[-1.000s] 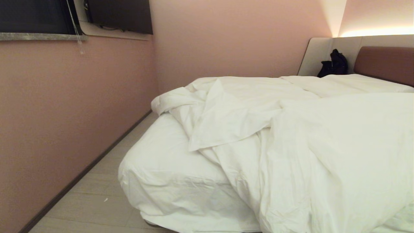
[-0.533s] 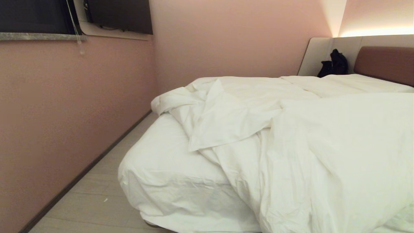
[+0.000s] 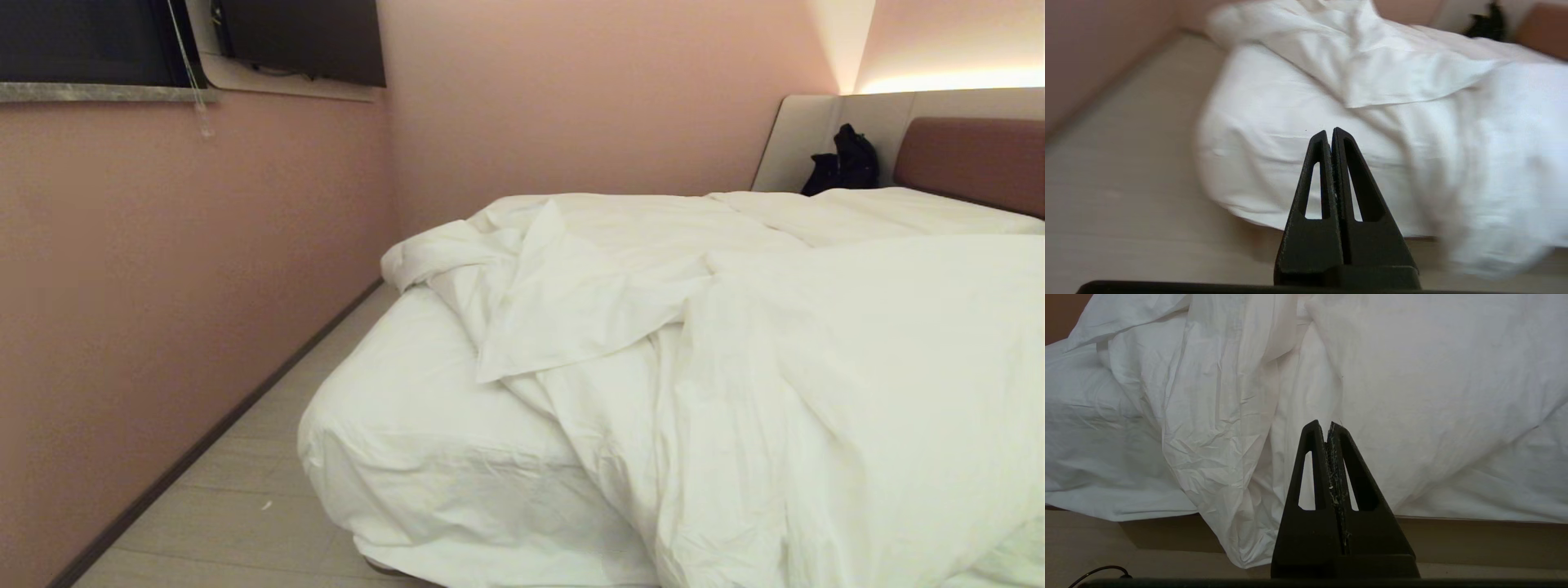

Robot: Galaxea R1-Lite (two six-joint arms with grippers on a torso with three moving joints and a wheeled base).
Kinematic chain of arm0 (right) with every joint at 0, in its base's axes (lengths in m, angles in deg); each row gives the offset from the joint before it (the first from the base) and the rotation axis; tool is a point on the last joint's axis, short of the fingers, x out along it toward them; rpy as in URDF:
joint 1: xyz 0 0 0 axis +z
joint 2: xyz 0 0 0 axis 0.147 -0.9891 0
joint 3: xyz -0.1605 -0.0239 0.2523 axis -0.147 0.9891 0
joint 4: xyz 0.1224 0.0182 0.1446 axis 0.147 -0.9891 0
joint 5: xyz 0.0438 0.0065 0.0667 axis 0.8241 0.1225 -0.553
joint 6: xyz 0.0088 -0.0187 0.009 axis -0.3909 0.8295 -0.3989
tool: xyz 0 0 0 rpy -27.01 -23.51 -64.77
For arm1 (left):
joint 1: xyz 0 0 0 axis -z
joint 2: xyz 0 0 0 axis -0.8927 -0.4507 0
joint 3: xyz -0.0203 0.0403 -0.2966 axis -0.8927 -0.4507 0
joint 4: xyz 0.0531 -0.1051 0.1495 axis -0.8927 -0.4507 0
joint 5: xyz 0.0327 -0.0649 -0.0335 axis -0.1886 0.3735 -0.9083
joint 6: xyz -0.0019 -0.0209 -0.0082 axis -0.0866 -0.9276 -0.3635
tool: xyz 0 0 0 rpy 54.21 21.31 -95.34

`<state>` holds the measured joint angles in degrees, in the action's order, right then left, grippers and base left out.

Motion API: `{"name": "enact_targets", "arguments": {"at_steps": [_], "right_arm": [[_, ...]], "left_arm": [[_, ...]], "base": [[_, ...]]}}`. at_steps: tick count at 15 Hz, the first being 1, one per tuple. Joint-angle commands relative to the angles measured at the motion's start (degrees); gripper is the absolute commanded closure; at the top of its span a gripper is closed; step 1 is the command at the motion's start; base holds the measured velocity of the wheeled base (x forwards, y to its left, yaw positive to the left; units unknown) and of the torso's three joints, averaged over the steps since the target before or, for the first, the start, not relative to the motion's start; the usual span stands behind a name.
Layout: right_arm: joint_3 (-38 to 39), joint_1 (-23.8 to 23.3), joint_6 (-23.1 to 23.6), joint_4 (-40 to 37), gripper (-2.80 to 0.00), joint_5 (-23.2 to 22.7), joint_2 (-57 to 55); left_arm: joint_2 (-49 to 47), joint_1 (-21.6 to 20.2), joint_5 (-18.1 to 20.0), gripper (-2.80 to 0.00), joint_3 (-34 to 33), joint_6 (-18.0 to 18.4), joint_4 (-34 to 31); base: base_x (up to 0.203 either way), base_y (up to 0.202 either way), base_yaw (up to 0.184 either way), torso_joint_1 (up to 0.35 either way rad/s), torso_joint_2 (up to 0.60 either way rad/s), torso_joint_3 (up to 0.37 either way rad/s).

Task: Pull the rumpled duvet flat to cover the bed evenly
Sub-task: Hold the folded corner of the quilt

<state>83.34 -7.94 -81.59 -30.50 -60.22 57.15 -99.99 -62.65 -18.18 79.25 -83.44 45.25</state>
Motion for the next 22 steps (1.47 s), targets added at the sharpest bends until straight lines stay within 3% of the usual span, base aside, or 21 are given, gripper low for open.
{"name": "enact_targets", "arguments": {"at_steps": [1, 5, 9, 13, 16, 18, 22], "right_arm": [[0.0, 0.0, 0.0, 0.0, 0.00, 0.0, 0.0], [0.0, 0.0, 0.0, 0.0, 0.00, 0.0, 0.0], [0.0, 0.0, 0.0, 0.0, 0.00, 0.0, 0.0], [0.0, 0.0, 0.0, 0.0, 0.00, 0.0, 0.0], [0.0, 0.0, 0.0, 0.0, 0.00, 0.0, 0.0], [0.0, 0.0, 0.0, 0.0, 0.00, 0.1, 0.0], [0.0, 0.0, 0.0, 0.0, 0.00, 0.0, 0.0]], "left_arm": [[-18.5, 0.2, 3.1, 0.00, 5.4, -3.8, 1.8], [-41.3, 0.3, 9.6, 0.00, 13.2, -10.6, 8.5], [-62.6, 0.4, 19.6, 0.00, 21.3, -15.4, 14.6], [-81.1, 1.5, 28.7, 0.00, 32.9, -20.2, 17.1], [-92.0, 2.9, 33.0, 0.00, 42.7, -23.7, 17.3], [-97.1, 4.8, 33.8, 0.00, 47.1, -22.6, 17.1], [-103.0, 7.3, 33.3, 0.00, 50.8, -6.5, 16.9]], "base": [[0.000, 0.000, 0.000, 0.000, 0.00, 0.000], [0.000, 0.000, 0.000, 0.000, 0.00, 0.000], [0.000, 0.000, 0.000, 0.000, 0.00, 0.000], [0.000, 0.000, 0.000, 0.000, 0.00, 0.000], [0.000, 0.000, 0.000, 0.000, 0.00, 0.000], [0.000, 0.000, 0.000, 0.000, 0.00, 0.000], [0.000, 0.000, 0.000, 0.000, 0.00, 0.000]]}}
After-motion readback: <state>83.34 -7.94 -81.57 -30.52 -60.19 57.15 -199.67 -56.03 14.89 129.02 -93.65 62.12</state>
